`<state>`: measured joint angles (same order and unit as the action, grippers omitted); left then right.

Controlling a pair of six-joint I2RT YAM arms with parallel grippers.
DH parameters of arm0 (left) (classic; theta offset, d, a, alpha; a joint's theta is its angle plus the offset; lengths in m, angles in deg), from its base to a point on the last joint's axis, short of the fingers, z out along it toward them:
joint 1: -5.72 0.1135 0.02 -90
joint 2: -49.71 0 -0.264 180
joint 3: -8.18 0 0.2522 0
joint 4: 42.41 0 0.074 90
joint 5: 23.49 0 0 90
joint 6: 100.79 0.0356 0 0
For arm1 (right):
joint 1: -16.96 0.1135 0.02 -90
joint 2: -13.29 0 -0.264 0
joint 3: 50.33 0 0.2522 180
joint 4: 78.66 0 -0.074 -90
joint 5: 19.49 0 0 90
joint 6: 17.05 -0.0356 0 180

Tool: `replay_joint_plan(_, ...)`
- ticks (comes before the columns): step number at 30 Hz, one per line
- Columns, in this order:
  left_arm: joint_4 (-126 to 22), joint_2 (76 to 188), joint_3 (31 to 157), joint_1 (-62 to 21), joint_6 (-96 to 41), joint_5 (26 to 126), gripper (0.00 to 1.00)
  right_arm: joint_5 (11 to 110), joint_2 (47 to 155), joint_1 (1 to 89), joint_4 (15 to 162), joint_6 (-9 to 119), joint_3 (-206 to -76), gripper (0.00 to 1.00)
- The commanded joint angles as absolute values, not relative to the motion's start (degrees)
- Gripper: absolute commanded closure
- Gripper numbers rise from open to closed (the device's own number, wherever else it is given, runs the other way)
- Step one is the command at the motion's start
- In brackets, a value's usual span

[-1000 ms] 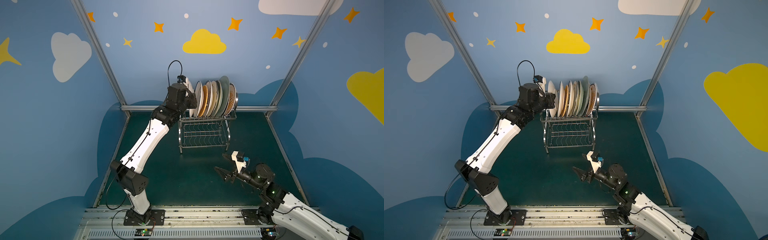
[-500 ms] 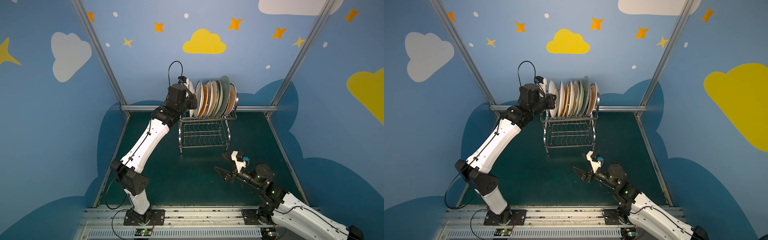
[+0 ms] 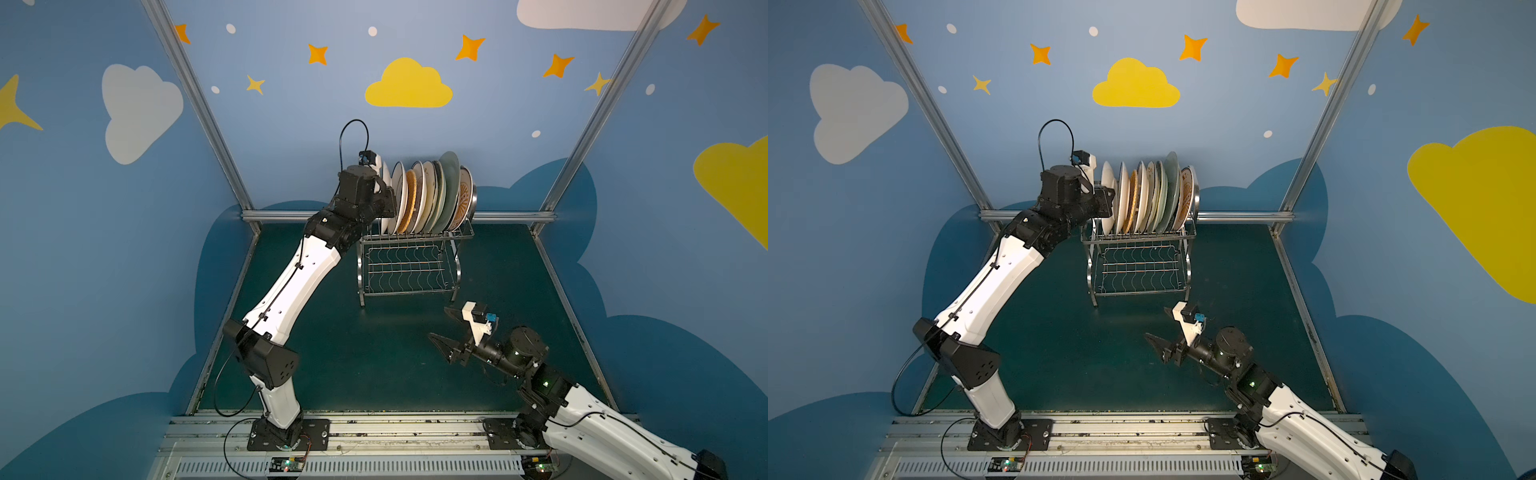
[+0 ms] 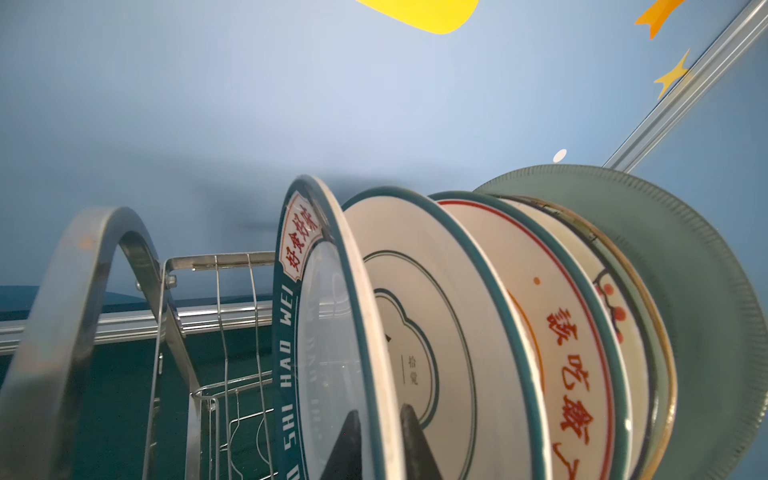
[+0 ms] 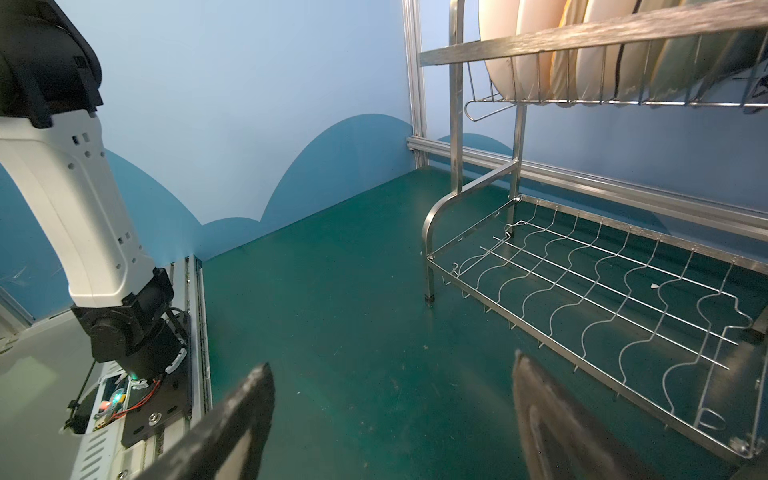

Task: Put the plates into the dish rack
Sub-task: 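Lower the plate into the front slot of the upper rack tier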

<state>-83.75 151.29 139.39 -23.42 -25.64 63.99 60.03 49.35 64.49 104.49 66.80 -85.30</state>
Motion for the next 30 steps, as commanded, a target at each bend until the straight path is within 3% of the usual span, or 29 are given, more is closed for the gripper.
replay_joint_plan(1, -85.19, 151.93, 140.97, -24.0, -25.45, 61.46, 0.83, 60.37, 49.24, 64.87, 104.89, 67.01, -87.11, 0.12)
replay_joint_plan(17, -85.61, 153.2, 141.49, -25.85, -27.9, 54.51, 0.86, 60.64, 50.11, 64.88, 104.68, 66.74, -87.21, 0.12)
replay_joint_plan(30, -86.98, 155.71, 144.36, -25.9, -27.81, 55.26, 0.73, 61.15, 49.95, 65.0, 103.56, 66.45, -87.65, 0.12)
